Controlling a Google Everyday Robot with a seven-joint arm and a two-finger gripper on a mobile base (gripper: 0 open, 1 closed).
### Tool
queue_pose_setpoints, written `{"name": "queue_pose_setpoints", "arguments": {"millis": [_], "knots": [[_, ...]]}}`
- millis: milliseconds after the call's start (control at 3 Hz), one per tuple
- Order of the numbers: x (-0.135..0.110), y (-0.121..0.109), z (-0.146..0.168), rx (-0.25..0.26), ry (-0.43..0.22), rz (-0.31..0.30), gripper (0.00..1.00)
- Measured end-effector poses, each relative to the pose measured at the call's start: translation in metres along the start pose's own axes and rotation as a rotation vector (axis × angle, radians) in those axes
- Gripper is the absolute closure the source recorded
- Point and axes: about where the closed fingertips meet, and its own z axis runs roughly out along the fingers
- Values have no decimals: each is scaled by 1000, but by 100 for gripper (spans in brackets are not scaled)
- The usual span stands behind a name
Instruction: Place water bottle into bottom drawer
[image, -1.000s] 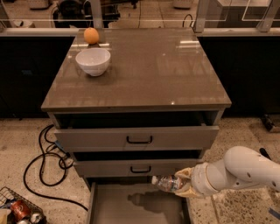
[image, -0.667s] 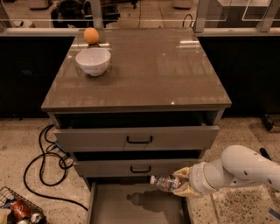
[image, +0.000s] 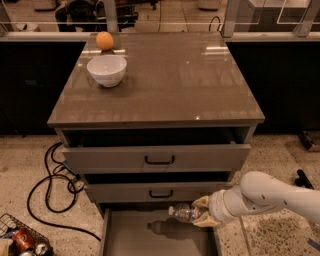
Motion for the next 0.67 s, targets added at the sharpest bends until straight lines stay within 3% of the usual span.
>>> {"name": "queue_pose_setpoints", "arguments": {"millis": [667], "knots": [[39,-16,88,-109,61,-1,100]]}}
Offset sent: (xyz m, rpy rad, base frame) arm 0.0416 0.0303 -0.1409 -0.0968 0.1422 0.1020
